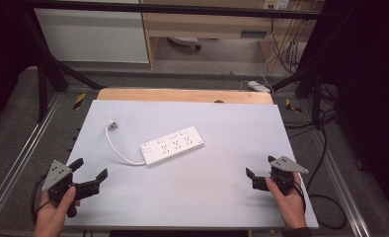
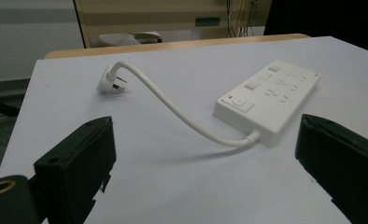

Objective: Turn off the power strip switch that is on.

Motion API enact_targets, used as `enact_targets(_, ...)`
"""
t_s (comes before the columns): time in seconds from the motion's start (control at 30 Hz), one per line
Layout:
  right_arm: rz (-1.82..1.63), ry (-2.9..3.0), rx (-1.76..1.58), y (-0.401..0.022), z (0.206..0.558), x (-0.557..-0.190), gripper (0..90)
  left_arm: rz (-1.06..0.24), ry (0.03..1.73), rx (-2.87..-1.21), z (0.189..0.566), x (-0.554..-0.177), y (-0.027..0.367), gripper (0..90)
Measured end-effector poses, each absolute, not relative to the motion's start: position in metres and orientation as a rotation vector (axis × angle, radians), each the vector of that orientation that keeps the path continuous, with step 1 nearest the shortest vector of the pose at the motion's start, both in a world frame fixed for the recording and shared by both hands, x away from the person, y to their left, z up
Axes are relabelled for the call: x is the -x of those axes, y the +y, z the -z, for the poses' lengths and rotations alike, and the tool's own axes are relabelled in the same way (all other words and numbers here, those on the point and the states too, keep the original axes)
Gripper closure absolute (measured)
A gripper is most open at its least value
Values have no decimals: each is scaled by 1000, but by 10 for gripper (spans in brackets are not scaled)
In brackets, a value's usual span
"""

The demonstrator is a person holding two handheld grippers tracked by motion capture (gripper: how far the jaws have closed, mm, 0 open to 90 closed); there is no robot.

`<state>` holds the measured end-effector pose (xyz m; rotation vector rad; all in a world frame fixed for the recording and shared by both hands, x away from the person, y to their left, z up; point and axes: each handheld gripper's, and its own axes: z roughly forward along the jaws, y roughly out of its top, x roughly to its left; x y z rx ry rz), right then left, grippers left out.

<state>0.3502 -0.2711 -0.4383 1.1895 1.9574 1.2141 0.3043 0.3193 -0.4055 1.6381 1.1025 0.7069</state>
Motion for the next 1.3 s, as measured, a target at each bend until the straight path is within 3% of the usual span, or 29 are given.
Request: enact_targets(1.3, -1283, 1936, -1177, -267, 434, -347, 30, -700, 1090, -1638, 405, -303, 317, 50)
